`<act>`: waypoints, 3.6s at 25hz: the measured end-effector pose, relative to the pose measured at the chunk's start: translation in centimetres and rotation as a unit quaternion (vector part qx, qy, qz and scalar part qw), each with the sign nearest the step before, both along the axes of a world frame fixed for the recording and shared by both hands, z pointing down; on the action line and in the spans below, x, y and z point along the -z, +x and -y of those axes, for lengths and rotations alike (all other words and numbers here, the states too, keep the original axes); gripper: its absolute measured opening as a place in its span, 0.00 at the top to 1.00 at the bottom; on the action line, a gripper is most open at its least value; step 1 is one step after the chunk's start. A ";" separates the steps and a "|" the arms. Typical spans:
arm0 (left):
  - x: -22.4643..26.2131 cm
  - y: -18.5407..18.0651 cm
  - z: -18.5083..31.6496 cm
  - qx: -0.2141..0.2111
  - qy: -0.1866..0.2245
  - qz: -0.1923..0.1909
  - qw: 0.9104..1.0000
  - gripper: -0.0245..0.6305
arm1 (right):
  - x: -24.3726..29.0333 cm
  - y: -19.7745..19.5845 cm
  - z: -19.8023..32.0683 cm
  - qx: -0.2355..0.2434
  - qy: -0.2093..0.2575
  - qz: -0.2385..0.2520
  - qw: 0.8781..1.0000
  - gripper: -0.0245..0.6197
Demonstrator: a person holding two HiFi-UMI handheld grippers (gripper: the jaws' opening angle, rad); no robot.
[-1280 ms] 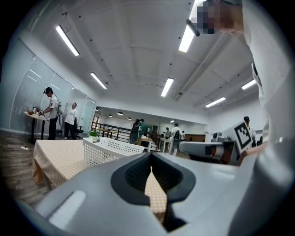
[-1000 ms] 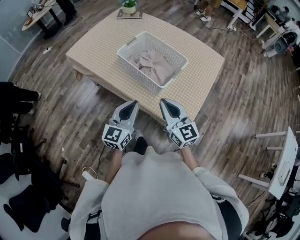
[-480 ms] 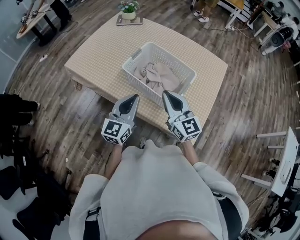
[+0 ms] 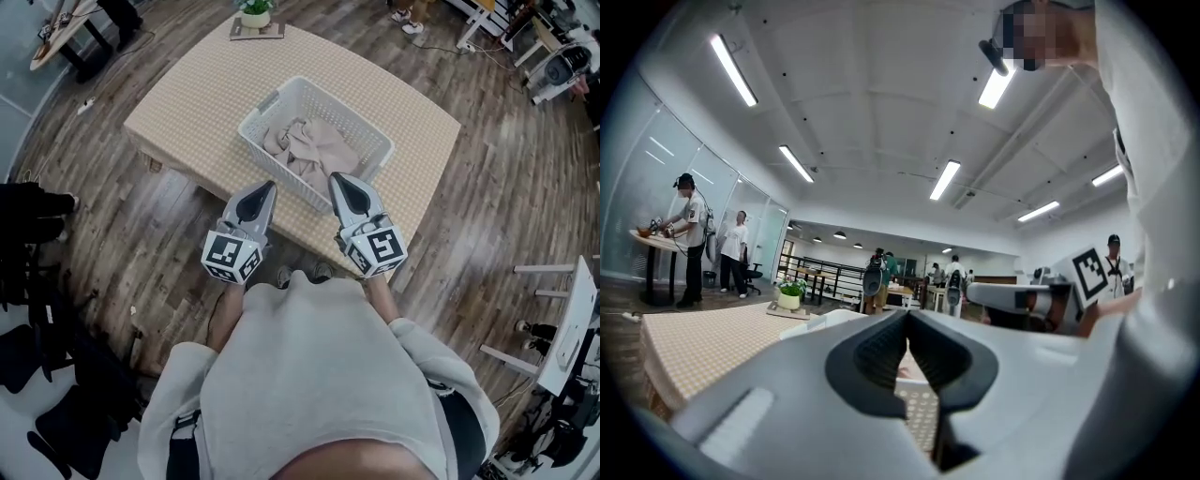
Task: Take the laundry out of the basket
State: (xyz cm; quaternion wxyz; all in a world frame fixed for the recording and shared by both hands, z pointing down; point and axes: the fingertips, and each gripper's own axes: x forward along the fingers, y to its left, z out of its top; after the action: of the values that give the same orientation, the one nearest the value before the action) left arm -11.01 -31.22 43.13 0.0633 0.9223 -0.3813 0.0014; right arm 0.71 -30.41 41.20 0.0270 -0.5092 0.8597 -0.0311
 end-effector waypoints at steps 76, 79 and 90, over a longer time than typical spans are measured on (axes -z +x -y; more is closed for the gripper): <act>-7.3 -5.1 3.5 0.134 -0.104 -0.024 0.985 0.95 | -34.1 -3.5 13.3 0.405 -0.192 -0.657 0.607 0.23; -7.0 -4.9 3.5 0.132 -0.102 -0.023 0.986 0.95 | -33.2 -3.6 13.7 0.385 -0.179 -0.648 0.632 0.66; -6.8 -5.0 3.3 0.136 -0.098 -0.021 0.986 0.95 | -32.5 -3.8 15.0 0.331 -0.211 -0.583 0.711 0.80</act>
State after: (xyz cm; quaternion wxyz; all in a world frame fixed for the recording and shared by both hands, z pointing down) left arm -16.00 -34.57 49.96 0.1608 0.8512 -0.4995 0.0111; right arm -3.11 -45.39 73.68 -0.6001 -0.1009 0.7890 0.0846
